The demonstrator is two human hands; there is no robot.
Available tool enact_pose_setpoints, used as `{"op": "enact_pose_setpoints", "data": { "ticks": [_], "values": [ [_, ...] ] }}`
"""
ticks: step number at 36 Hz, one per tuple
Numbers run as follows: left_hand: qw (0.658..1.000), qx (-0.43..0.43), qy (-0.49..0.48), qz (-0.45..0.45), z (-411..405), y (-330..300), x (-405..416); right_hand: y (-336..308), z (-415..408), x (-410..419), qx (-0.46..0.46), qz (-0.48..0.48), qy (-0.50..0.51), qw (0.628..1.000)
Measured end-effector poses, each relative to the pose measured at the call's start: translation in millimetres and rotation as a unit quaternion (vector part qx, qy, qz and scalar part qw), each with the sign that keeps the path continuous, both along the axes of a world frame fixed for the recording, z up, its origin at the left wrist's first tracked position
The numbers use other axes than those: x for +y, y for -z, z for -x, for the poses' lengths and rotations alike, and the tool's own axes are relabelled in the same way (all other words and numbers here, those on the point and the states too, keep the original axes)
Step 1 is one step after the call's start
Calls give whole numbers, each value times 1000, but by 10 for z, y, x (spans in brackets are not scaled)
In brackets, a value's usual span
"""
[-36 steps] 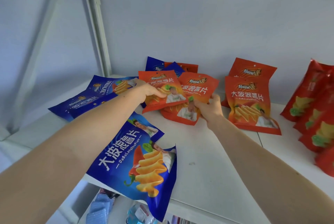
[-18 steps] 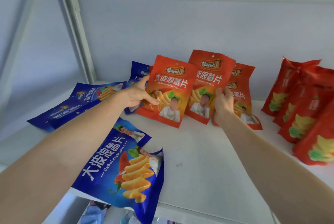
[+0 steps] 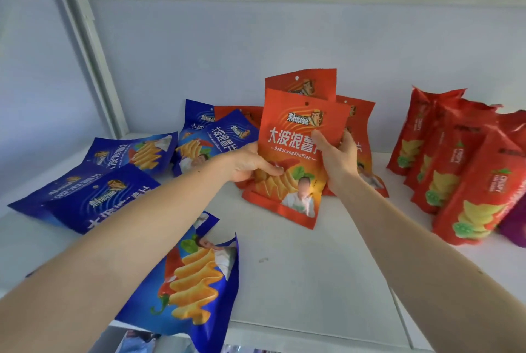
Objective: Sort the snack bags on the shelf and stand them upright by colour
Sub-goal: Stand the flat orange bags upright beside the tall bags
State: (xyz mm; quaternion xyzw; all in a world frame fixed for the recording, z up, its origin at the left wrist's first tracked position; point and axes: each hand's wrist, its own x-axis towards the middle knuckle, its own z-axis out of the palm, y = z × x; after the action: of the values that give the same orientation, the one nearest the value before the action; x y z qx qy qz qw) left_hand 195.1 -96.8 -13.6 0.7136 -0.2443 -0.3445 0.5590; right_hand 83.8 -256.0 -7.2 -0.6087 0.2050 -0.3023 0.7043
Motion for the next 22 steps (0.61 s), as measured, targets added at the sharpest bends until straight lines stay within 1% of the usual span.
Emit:
{"op": "enact_pose_setpoints", "data": {
  "ticks": [2,5,7,9,11,13,18,22],
  "values": [
    [1000,2,6,-6,42,-3,-95,1,27,-75,1,13,25,1000],
    [1000,-11,-4,-11,122,-21,-236,-25,95,-225,1,-5,47,999],
    [1000,-7,-17,4,176,-25,-343,-26,144,-348,9,-17,46,999],
    [999,15,-40,29,246,-28,-452,-27,202,-473,22,-34,41,998],
    [998,25,-45,39,310,-16,-558,-27,276,-571,46,-43,36,997],
    [998,27,-40,46,386,21,-660,19,338,-652,76,-27,37,996],
    [995,41,-64,61,515,156,-927,197,412,-807,135,5,73,988],
    [992,71,-80,70,601,170,-1091,253,434,-893,183,74,111,974]
  ]
}}
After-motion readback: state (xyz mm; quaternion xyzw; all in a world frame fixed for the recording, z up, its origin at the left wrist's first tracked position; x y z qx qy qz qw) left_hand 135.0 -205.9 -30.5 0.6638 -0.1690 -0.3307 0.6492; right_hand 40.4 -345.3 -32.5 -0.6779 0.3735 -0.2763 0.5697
